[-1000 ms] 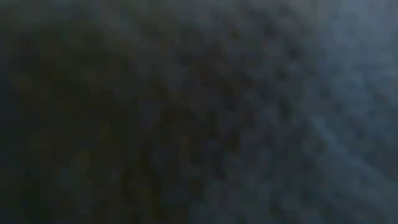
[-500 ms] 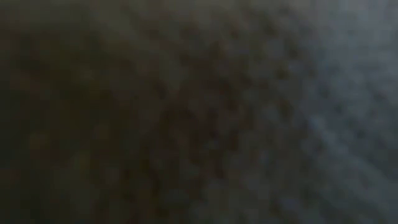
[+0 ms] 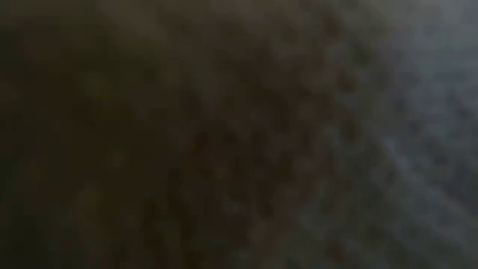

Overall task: Fold towel
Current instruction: Adjust the pink towel

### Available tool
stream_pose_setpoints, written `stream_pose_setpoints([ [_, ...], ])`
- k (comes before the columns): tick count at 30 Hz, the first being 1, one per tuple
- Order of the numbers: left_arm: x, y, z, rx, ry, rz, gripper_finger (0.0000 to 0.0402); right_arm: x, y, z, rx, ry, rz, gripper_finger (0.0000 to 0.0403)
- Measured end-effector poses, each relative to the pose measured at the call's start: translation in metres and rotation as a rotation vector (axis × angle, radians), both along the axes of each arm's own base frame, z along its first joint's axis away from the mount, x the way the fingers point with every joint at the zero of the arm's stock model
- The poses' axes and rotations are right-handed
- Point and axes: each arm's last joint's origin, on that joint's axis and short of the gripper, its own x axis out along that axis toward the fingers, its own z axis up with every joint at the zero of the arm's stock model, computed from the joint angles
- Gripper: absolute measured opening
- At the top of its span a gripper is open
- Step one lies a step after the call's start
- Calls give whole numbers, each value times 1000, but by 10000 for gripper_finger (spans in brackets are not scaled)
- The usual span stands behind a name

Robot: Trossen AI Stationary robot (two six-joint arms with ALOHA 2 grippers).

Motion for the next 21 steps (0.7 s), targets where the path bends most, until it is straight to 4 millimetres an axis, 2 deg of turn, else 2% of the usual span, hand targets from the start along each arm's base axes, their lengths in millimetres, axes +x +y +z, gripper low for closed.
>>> stream_pose_setpoints([
  [4, -2, 9, -2, 52, -4, 137, 24, 19, -9, -13, -22, -93, -17, 207],
  [9, -9, 23, -7, 85, 48, 303, 17, 45, -39, -27, -6, -143, -106, 207],
  [14, -13, 27, -11, 90, 44, 333, 17, 75, -65, -35, 42, -48, -148, 207],
  [18, -18, 38, -15, 106, 23, 486, 17, 95, -76, -37, 91, 47, -190, 207],
  [21, -20, 44, -18, 107, 12, 565, 17, 110, -78, -37, 135, 34, -219, 207],
])
